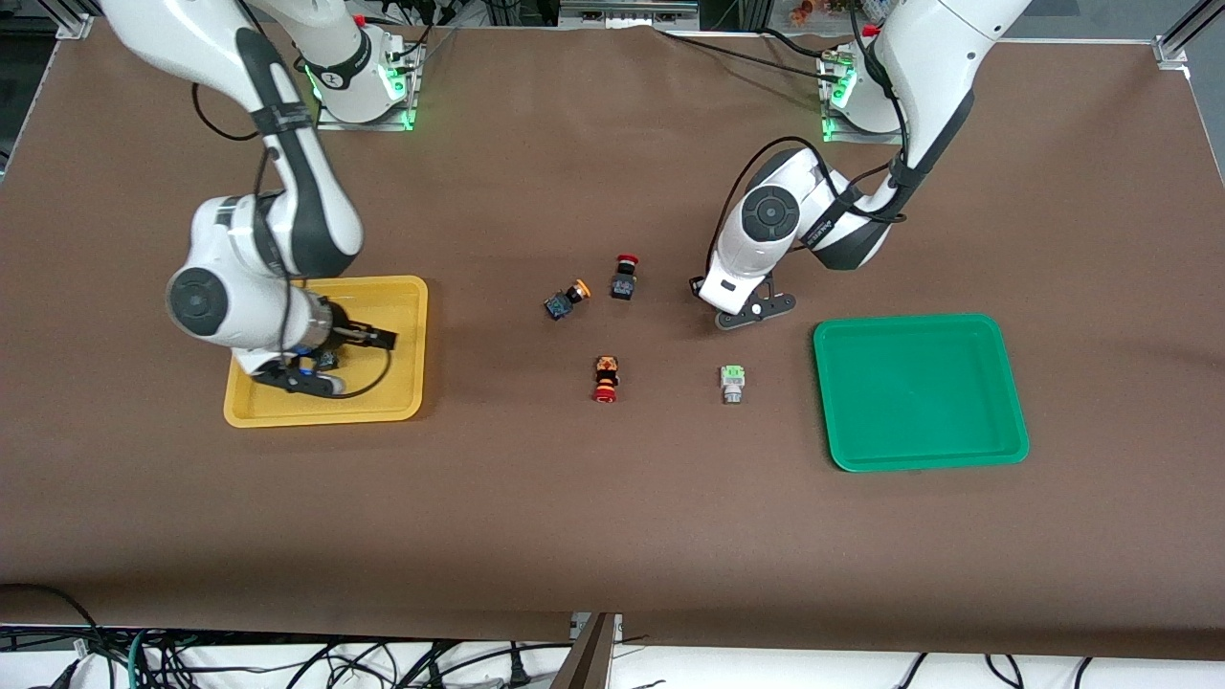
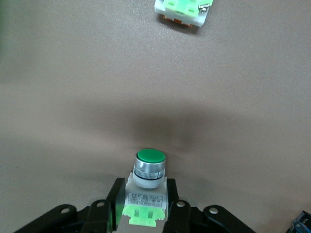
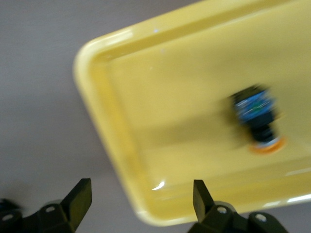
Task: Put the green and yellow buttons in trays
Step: 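Place the black button in the yellow tray while the left gripper descends, then carry the green button into the green tray with the left gripper, then place the second black button in the yellow tray with the right gripper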
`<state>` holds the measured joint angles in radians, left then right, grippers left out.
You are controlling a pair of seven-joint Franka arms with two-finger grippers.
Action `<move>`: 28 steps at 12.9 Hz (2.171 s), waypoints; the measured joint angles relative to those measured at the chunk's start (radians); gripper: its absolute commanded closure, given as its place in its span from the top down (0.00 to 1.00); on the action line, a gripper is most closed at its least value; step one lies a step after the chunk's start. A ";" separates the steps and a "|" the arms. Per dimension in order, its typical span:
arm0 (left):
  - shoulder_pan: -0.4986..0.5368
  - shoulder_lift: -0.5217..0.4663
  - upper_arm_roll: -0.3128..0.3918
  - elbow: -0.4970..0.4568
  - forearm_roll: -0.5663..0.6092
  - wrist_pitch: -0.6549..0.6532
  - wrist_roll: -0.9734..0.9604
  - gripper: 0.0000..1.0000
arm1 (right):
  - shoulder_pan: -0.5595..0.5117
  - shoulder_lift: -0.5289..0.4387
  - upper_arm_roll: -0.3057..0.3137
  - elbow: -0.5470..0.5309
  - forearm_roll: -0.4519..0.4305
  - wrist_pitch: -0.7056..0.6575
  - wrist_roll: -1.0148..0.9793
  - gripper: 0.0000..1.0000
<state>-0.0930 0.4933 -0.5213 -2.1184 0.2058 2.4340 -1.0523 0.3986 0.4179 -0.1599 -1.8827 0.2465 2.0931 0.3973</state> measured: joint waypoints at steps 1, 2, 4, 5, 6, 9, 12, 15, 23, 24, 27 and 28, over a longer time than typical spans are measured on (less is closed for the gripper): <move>0.000 0.000 0.000 0.000 0.000 0.000 0.000 0.00 | 0.031 0.004 0.030 0.001 0.026 0.008 0.109 0.92; 0.001 0.000 0.000 0.000 0.000 0.000 0.000 0.00 | 0.069 0.012 0.053 0.001 0.054 0.030 0.209 0.92; 0.003 0.000 0.000 0.001 0.000 0.001 0.000 0.00 | 0.155 0.045 0.069 0.000 0.097 0.091 0.381 0.92; 0.006 0.000 0.000 0.005 0.000 0.001 0.003 0.00 | 0.200 0.069 0.070 0.000 0.118 0.133 0.464 0.92; 0.012 0.000 0.001 0.018 0.003 -0.016 0.019 0.00 | 0.244 0.096 0.070 0.000 0.132 0.181 0.545 0.92; 0.040 -0.002 0.004 0.146 0.004 -0.223 0.181 0.00 | 0.333 0.158 0.071 0.000 0.168 0.291 0.686 0.91; 0.083 -0.007 0.070 0.258 0.004 -0.316 0.424 0.00 | 0.396 0.200 0.072 0.000 0.216 0.362 0.708 0.51; 0.098 -0.005 0.265 0.280 -0.051 -0.314 0.737 0.00 | 0.414 0.207 0.063 0.003 0.217 0.371 0.710 0.00; 0.144 0.059 0.543 0.301 -0.205 -0.248 1.137 0.00 | 0.400 0.059 -0.381 0.021 0.172 -0.081 -0.027 0.12; 0.144 0.062 0.546 0.301 -0.216 -0.247 1.138 0.04 | 0.393 0.065 -0.424 0.002 0.170 -0.074 -0.133 0.24; 0.142 0.065 0.546 0.303 -0.220 -0.247 1.138 1.00 | 0.387 0.112 -0.442 -0.062 0.169 0.038 -0.252 0.86; 0.142 0.065 0.545 0.309 -0.223 -0.247 1.138 1.00 | 0.389 0.131 -0.440 -0.068 0.169 0.066 -0.268 0.94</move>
<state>0.0486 0.5586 0.0242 -1.8094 -0.0170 2.1872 0.0852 0.7874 0.5490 -0.6004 -1.9510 0.4158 2.1587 0.1291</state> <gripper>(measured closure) 0.445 0.537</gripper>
